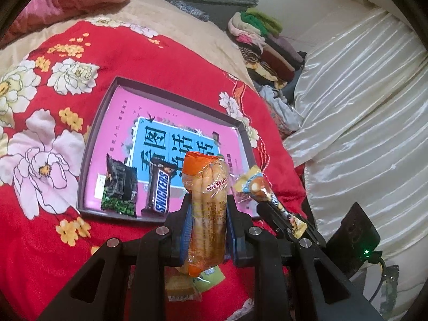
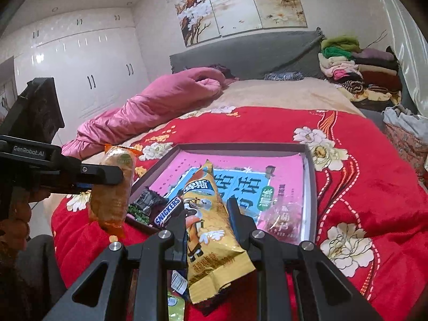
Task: Organize snacks
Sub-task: 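Lift the bread stick bag over the tray with the left tool while the right carries the yellow bag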
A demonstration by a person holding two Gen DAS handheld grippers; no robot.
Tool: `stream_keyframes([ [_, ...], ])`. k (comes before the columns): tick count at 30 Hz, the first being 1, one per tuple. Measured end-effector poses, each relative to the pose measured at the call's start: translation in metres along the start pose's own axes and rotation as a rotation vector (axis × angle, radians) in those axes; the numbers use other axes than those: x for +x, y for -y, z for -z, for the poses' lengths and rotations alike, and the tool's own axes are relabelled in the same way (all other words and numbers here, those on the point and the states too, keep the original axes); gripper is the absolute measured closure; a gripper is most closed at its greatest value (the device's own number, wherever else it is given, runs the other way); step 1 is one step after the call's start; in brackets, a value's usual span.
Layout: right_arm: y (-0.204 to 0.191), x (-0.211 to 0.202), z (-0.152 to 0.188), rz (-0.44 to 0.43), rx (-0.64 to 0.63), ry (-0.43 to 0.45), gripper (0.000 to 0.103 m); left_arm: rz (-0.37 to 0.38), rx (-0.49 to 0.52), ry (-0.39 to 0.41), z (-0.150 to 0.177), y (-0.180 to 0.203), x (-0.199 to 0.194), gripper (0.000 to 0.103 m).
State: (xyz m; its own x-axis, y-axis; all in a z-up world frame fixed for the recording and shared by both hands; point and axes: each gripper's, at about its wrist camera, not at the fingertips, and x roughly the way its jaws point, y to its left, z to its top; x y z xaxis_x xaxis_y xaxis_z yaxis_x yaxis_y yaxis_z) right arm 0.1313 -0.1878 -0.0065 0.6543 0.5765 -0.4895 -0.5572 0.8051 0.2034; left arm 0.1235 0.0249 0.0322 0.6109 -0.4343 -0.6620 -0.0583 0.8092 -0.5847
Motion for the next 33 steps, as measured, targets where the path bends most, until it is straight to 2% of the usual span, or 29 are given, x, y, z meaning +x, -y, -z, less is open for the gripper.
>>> stream_keyframes([
  [22,0.008,-0.007,-0.007,0.012,0.028,0.055,0.079,-0.048,0.023,0.060,-0.015,0.003,0.015,0.080],
  [33,0.011,-0.005,-0.009,0.030,0.032,0.062,0.079,-0.066,0.035,0.058,-0.016,0.002,0.028,0.080],
])
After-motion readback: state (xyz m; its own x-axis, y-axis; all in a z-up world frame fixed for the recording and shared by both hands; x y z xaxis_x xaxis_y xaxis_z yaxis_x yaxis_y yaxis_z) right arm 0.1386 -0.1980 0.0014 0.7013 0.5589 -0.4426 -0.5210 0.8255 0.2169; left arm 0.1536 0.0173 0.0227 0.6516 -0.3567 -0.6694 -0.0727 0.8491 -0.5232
